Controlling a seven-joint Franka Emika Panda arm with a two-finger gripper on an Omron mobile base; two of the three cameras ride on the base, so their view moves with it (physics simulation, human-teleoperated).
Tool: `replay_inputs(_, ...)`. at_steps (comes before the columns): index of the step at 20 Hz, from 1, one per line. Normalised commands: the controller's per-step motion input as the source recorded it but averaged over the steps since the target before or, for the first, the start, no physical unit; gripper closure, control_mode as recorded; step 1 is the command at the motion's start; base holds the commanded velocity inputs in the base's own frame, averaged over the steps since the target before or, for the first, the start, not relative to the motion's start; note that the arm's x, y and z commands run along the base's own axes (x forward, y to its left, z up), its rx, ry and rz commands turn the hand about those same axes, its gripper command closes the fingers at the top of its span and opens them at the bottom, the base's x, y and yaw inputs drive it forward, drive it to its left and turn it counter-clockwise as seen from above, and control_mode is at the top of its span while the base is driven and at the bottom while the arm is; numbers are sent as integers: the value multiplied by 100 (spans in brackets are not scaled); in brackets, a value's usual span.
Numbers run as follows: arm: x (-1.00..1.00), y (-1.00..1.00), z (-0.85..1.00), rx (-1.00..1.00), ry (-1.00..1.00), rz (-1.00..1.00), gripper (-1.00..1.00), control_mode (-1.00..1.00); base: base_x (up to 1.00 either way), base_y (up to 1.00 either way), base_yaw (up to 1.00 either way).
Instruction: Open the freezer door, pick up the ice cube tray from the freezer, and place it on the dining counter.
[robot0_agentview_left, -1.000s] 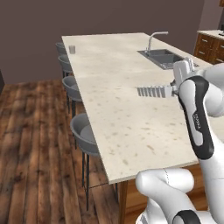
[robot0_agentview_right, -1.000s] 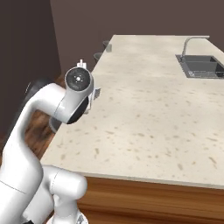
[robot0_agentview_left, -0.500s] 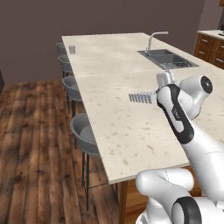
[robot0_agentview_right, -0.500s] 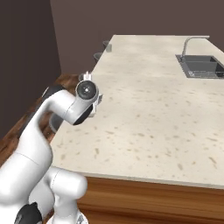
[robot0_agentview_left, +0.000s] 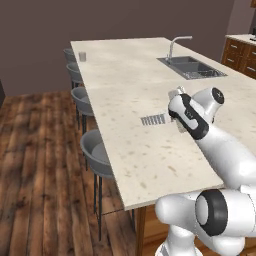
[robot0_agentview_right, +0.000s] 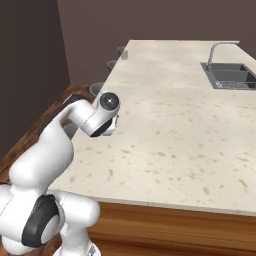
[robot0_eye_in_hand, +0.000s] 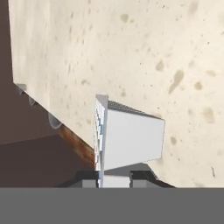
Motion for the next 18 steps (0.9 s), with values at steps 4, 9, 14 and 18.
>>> replay_inputs(4,53,4,-51,0,0,5,100,-100,0,0,0)
replay_inputs(9,40,7,-42,0,-8,4,100,-100,0,0,0)
replay_inputs(14,45,6,-37,0,-4,3,100,-100,0,0,0)
replay_inputs(18,43,8,-42,0,0,2,100,-100,0,0,0)
